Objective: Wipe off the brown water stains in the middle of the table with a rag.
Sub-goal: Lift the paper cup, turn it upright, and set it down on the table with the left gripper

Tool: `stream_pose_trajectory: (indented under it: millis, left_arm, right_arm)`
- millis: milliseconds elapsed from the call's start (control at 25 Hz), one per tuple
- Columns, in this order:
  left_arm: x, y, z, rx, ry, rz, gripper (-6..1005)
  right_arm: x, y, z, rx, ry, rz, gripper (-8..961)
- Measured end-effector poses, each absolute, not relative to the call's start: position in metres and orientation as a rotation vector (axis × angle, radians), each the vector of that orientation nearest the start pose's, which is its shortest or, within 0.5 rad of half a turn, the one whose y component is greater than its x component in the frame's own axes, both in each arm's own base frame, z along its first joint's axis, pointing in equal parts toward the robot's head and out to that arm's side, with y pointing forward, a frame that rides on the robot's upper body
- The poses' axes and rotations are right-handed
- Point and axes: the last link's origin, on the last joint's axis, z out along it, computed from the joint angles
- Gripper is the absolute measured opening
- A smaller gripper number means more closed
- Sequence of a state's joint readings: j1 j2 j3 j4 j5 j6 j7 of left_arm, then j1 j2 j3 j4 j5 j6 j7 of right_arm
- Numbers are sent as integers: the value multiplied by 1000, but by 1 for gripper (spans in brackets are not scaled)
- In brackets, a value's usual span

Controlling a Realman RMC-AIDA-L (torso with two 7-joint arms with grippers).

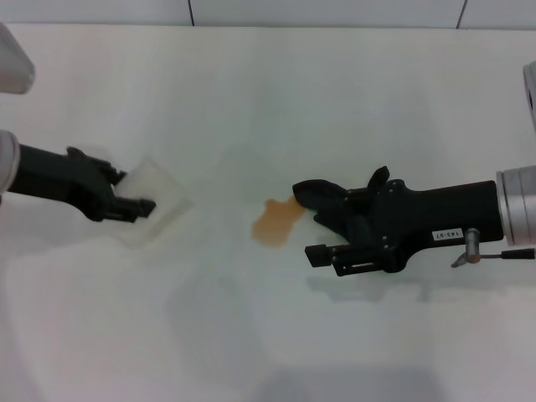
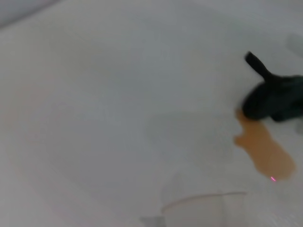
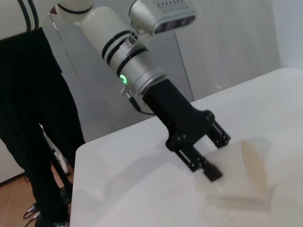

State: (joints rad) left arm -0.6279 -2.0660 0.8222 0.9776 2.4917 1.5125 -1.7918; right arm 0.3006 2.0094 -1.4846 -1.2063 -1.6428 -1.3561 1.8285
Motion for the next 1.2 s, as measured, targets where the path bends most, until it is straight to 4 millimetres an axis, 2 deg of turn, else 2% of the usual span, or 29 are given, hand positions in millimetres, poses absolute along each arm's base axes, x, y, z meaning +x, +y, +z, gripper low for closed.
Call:
stream_pose_trajectory:
  millis: [360,680,960,1200]
  left_arm:
    - [-252,369,55,-2608,-621,-97,531]
    - [-262,367,60,-2484,-547,-300,497]
    - [-272,359,53,-2415,-448,-485,482]
    - [-287,352,32,-2373,-409,-563,480]
  right_arm:
    - [185,303,-17,-2928,559,569,689]
    - [184,308,-15,-2901,555,574,689]
    - [181,314,-14,-2886,539,565,689]
    - [180,320,-16,-2883,500,526,689]
